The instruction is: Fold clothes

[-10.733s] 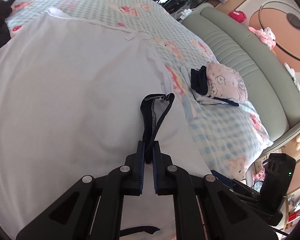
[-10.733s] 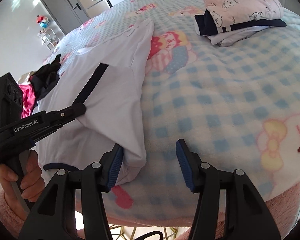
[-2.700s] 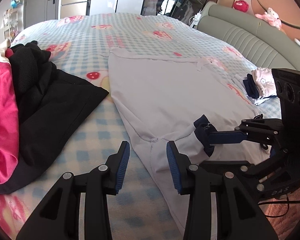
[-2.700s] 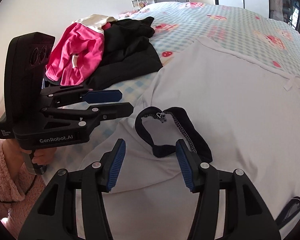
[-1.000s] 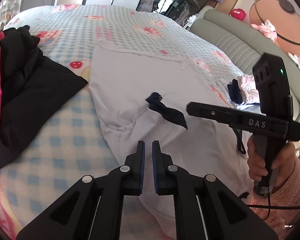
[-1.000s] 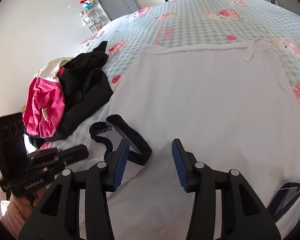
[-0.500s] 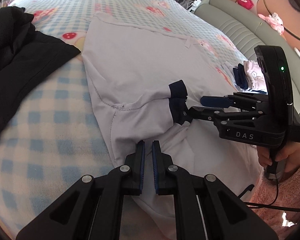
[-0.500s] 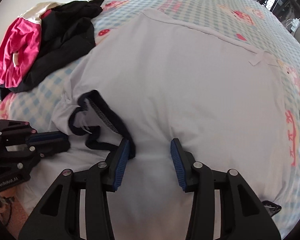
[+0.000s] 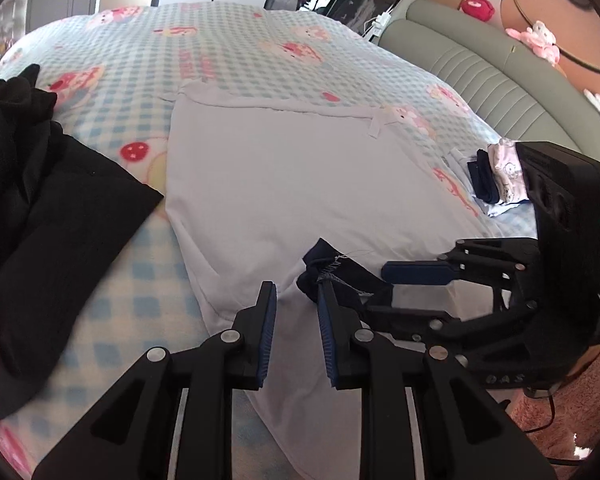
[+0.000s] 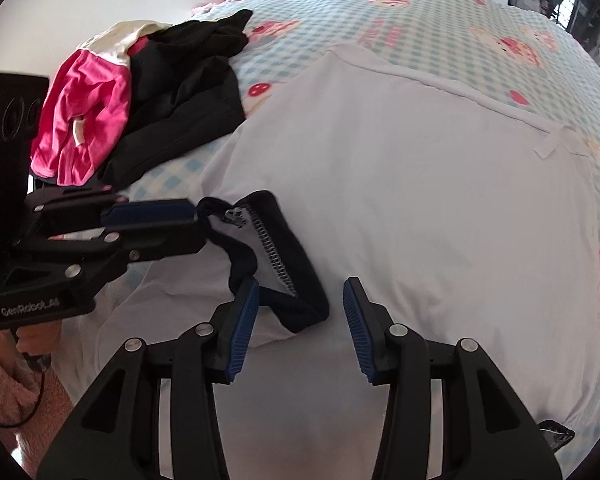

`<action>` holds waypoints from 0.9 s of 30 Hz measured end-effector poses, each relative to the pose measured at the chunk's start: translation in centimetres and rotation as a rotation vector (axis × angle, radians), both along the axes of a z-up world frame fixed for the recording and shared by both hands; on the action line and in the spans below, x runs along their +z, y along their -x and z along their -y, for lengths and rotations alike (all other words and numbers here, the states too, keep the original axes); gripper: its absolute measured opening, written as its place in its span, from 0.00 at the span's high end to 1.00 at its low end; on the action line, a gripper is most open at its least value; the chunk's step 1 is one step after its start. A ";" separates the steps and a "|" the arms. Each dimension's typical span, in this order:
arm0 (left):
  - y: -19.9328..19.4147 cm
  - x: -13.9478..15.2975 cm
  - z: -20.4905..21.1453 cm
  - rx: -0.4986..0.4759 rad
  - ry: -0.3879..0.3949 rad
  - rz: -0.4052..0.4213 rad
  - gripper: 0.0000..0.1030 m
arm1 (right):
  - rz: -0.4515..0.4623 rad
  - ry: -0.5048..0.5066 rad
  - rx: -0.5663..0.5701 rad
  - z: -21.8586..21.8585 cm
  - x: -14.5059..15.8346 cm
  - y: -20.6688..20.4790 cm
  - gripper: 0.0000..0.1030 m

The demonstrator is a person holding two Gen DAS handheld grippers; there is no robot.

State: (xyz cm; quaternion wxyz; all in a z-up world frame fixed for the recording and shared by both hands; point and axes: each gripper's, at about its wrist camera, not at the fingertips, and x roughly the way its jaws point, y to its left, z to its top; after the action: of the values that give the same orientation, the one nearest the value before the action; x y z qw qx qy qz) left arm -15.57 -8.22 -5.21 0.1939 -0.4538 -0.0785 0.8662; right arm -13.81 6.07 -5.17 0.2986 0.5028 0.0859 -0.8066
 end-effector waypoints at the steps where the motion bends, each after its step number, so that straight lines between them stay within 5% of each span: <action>1: 0.3 -0.2 0.1 0.008 0.006 0.005 0.78 | -0.001 0.010 0.011 0.1 0.1 -0.3 0.57; 6: 0.1 -0.1 2.2 0.077 -0.102 -0.016 0.78 | 0.010 0.138 0.024 -0.1 1.3 -1.1 0.57; 17: -1.5 -0.3 5.2 0.166 -0.112 -0.026 0.78 | -0.044 0.046 0.139 2.6 0.9 -0.6 0.57; 19: -1.6 -0.7 5.2 0.151 -0.107 -0.012 0.78 | -0.007 -0.013 0.088 2.3 -0.7 0.1 0.70; 20: -1.6 -0.8 4.8 0.130 -0.100 -0.010 0.78 | 0.011 -0.033 0.061 2.0 -1.5 0.4 0.89; 27: -1.4 -1.1 1.9 0.017 -0.067 -0.017 0.73 | 0.040 0.089 0.013 -0.7 -0.3 -0.5 0.97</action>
State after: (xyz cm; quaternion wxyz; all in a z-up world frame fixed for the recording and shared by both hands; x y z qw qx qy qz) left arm -14.15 -10.12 -6.30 0.2025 -0.4388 -0.1096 0.8686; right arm -13.26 6.72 -5.49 0.3276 0.5047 0.0474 -0.7973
